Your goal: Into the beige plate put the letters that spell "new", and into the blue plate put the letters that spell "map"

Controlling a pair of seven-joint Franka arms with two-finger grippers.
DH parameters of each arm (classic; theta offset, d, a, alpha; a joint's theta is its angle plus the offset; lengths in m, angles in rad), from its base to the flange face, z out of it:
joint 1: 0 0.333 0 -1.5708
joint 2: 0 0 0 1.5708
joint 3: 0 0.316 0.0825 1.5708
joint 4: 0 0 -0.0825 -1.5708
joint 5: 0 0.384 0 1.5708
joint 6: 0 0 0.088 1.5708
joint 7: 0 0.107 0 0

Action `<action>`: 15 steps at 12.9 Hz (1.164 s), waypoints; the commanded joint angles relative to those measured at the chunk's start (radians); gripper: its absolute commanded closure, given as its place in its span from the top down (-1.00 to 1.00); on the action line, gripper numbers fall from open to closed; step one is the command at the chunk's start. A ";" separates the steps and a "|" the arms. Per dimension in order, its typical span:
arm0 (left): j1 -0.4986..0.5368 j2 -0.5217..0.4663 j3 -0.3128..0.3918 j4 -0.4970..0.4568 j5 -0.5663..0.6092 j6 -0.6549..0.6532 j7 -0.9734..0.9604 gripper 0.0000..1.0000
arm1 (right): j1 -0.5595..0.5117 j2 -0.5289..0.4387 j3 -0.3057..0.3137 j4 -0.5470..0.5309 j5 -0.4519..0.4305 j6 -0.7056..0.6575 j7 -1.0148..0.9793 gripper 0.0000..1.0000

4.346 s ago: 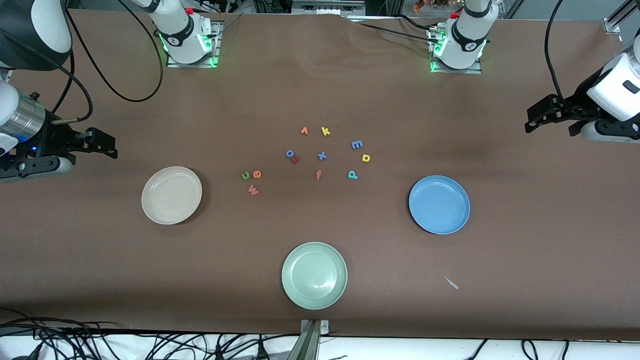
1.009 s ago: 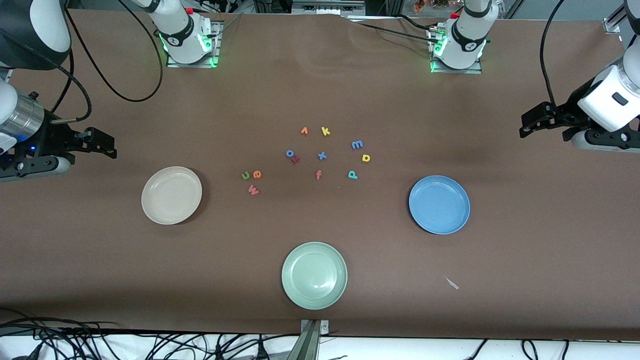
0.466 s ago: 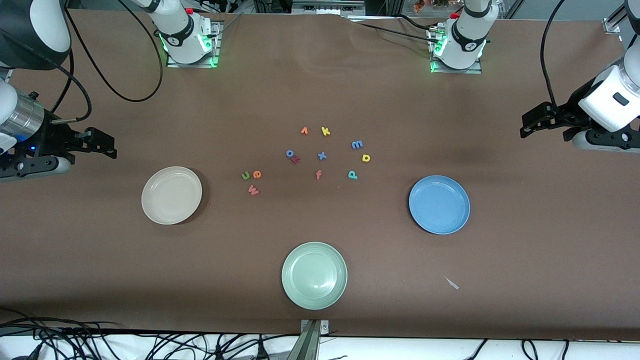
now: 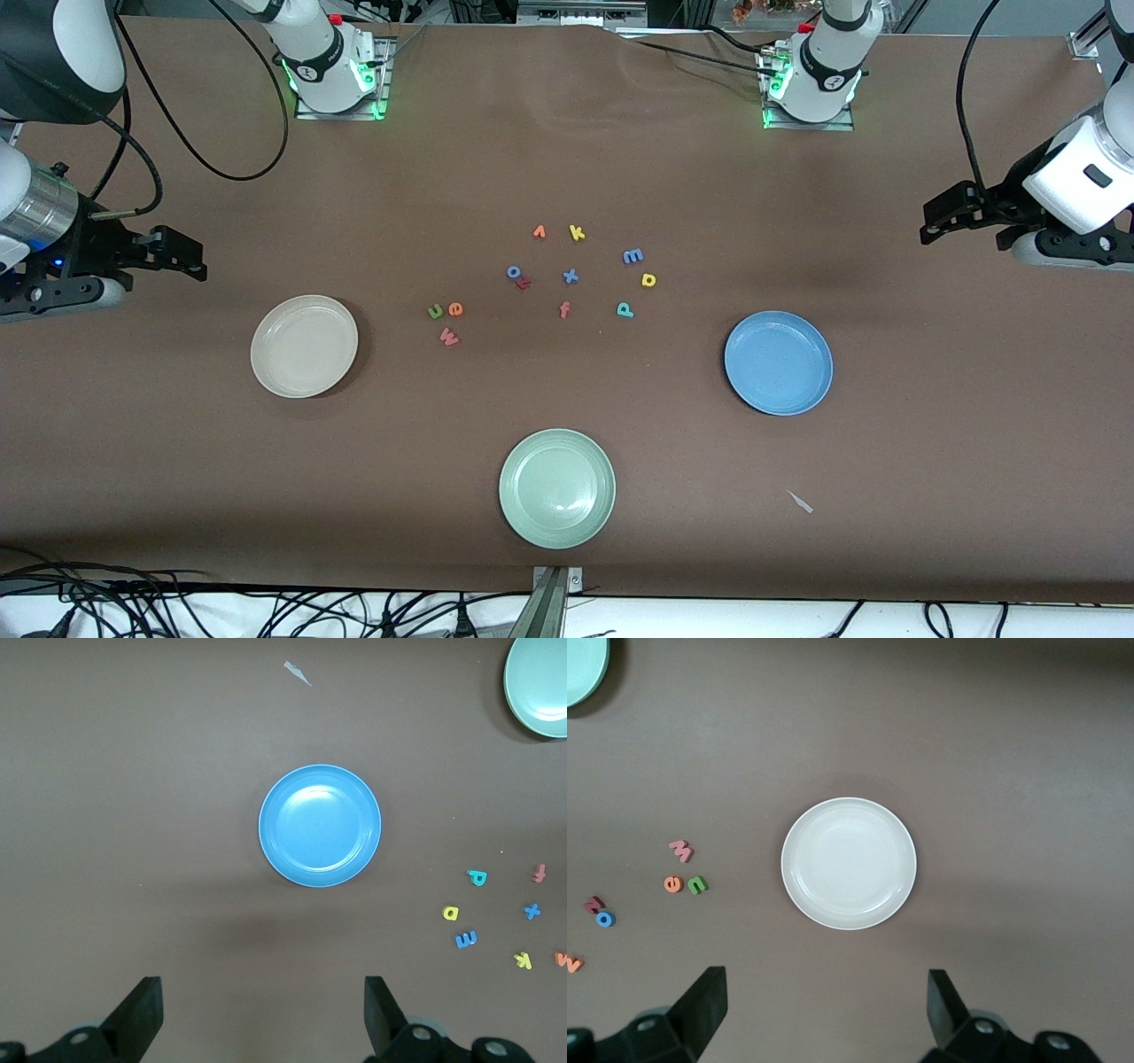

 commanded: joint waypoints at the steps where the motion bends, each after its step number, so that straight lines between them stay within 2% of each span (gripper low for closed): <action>1: 0.009 0.012 -0.002 0.030 -0.018 -0.018 -0.001 1.00 | 0.000 -0.009 0.002 0.006 -0.012 -0.009 0.008 1.00; 15: 0.014 0.013 0.003 0.033 -0.020 -0.016 0.000 1.00 | -0.008 0.000 0.002 0.007 -0.008 0.024 0.010 1.00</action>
